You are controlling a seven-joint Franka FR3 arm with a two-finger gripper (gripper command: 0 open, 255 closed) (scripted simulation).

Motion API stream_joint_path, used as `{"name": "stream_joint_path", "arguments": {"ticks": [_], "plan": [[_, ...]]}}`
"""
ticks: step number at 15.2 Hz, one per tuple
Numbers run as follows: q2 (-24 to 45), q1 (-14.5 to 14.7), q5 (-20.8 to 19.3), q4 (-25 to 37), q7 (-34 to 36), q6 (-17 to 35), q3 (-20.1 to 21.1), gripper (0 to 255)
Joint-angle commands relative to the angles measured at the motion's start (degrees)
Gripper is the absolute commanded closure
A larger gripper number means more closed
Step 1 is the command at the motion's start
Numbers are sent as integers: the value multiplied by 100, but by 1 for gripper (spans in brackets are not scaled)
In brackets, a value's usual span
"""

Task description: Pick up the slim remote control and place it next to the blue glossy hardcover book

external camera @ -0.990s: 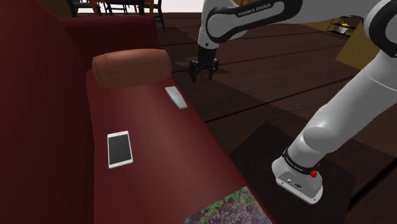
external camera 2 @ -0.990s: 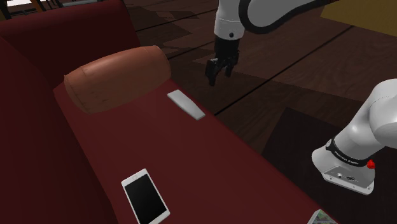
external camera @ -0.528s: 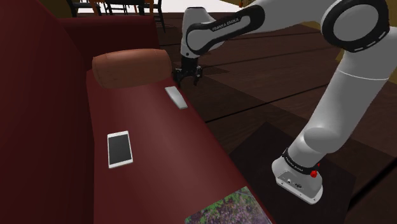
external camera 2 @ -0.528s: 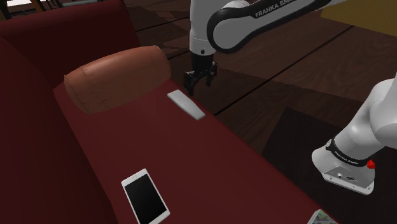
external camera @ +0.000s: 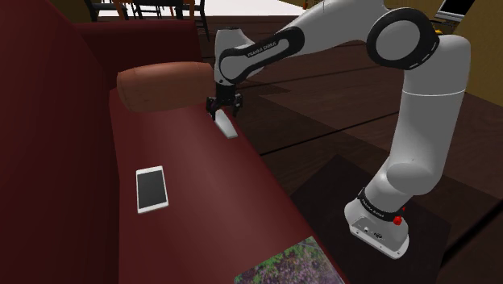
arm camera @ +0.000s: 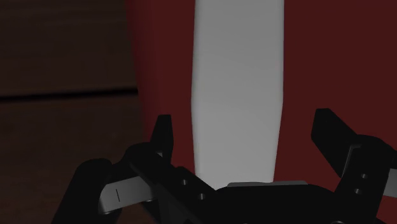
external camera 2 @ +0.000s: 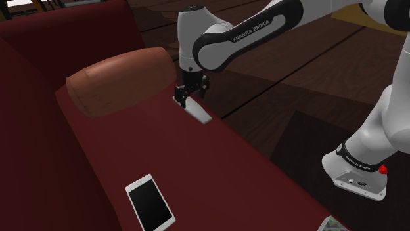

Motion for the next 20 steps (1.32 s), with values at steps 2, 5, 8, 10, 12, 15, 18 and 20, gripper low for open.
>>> {"name": "stream_joint_path", "arguments": {"ticks": [2,5,8,10,12,15,18,20], "plan": [[137,19,-36,-50,23,185,-15,0],[241,36,-63,-106,41,343,-27,0],[241,36,-63,-106,40,343,-27,0],[241,36,-63,-106,40,343,-27,0],[240,35,-63,-107,40,343,-27,0],[240,36,-63,-106,40,342,-27,255],[240,36,-63,-106,40,342,-27,255],[241,36,-63,-106,40,343,-27,255]]}}
